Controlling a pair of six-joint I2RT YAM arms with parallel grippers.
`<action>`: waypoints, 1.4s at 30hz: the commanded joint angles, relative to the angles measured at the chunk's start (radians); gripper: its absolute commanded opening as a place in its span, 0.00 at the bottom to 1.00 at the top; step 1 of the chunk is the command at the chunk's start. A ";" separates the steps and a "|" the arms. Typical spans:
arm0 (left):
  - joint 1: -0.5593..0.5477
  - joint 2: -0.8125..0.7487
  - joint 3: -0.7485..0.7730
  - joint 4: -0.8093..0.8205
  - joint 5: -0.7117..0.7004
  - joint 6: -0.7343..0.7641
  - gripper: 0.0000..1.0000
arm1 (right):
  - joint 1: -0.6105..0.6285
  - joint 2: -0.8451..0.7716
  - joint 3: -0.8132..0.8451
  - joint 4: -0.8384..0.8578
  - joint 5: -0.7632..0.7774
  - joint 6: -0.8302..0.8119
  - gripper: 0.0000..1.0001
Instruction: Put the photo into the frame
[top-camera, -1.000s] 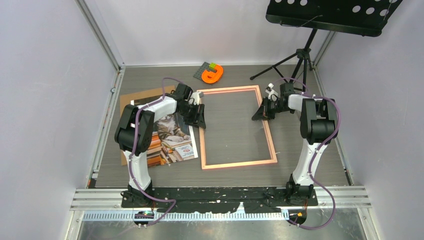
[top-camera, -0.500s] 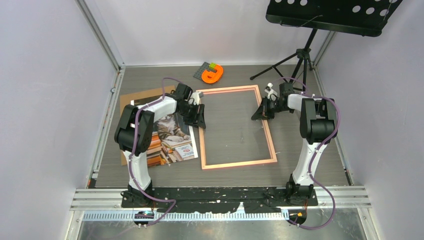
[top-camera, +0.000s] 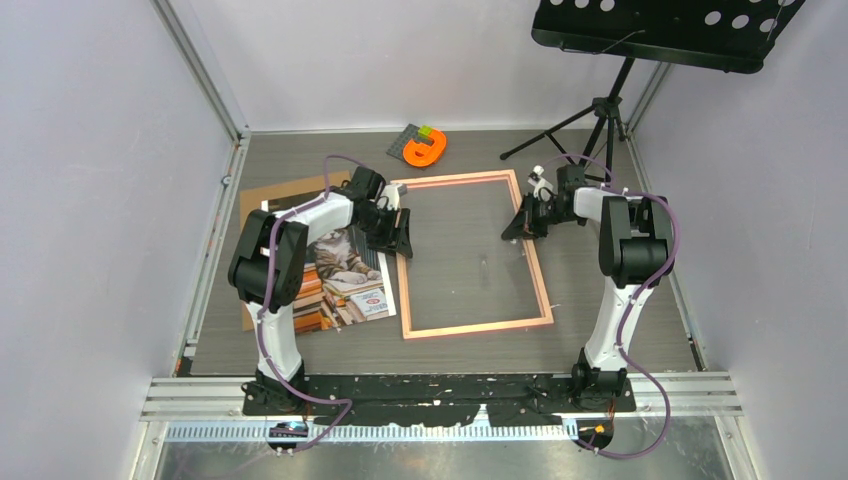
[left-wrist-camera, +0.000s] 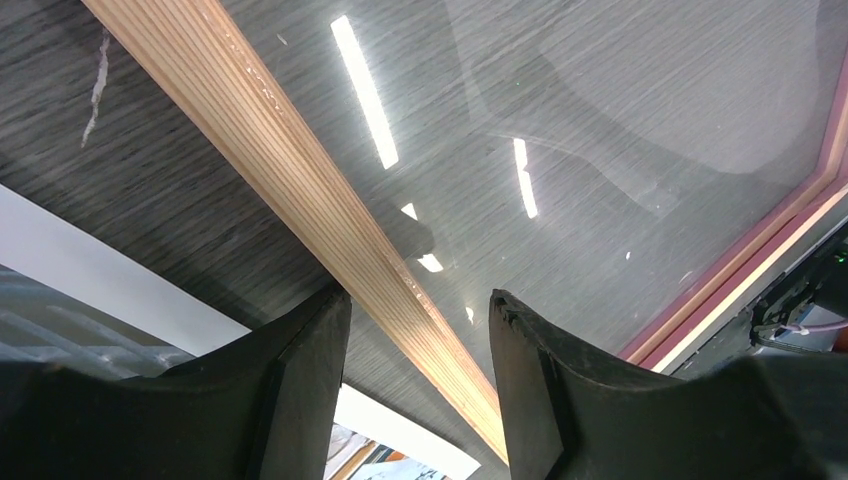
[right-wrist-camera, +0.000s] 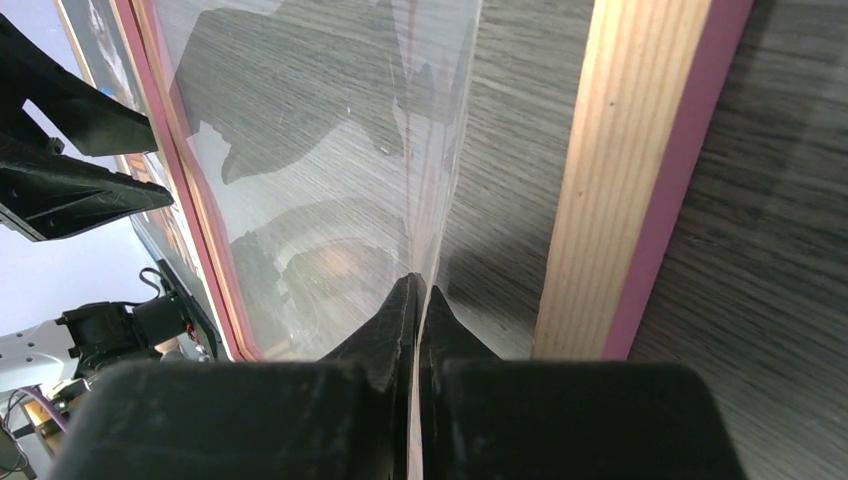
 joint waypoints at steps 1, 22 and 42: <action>-0.014 -0.028 0.009 -0.022 -0.031 0.032 0.57 | 0.042 0.004 0.007 -0.033 0.037 -0.019 0.06; -0.012 -0.066 0.014 -0.064 -0.185 0.049 0.65 | 0.042 -0.005 0.007 -0.041 0.064 -0.005 0.06; -0.033 -0.076 0.117 -0.076 -0.144 0.039 0.70 | 0.042 -0.002 0.013 -0.040 0.070 -0.001 0.06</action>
